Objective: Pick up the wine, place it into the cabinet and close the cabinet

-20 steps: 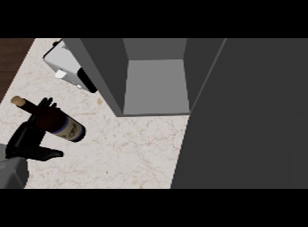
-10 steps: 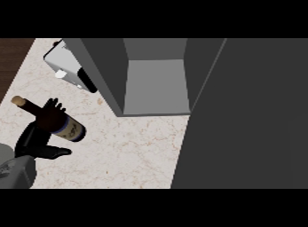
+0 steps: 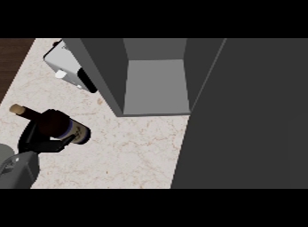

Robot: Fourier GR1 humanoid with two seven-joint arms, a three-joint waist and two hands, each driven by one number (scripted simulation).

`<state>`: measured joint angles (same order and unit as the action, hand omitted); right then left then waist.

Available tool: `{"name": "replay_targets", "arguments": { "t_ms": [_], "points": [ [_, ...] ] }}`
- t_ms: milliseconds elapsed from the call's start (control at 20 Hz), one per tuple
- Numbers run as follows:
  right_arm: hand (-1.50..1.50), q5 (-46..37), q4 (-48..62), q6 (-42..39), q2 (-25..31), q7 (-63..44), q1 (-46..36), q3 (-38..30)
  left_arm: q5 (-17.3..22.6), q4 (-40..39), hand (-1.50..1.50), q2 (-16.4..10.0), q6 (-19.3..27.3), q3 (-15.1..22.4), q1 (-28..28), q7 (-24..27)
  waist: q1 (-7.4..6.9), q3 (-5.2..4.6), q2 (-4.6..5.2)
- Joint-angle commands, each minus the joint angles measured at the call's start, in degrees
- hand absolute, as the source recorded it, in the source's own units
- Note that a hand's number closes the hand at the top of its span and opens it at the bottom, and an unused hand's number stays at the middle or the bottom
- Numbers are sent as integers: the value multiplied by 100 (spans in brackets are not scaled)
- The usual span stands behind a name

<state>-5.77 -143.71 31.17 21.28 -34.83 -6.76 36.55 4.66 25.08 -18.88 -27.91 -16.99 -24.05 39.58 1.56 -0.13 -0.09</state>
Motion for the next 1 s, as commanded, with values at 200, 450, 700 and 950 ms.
{"name": "replay_targets", "arguments": {
  "t_ms": [200, 450, 700, 950],
  "points": [
    [-150, -297, -704, 27, 149, 47, 450, 71, -221, 284, 150, 553, 374, 264, 556, 1101, -86, 11, -6],
    [-150, -222, -916, 106, 201, -133, 243, -114, -329, 1035, 150, 1111, 799, 634, 1014, 988, -123, 12, -34],
    [-150, -480, -955, 222, 294, -49, 455, 273, -177, 1836, 150, 1211, 579, 872, 1242, 403, -105, 13, -50],
    [-150, -358, -1053, 258, 457, -116, 475, 133, -10, 2806, 150, 1633, 559, 1182, 1636, -48, -144, 18, -63]
  ]
}}
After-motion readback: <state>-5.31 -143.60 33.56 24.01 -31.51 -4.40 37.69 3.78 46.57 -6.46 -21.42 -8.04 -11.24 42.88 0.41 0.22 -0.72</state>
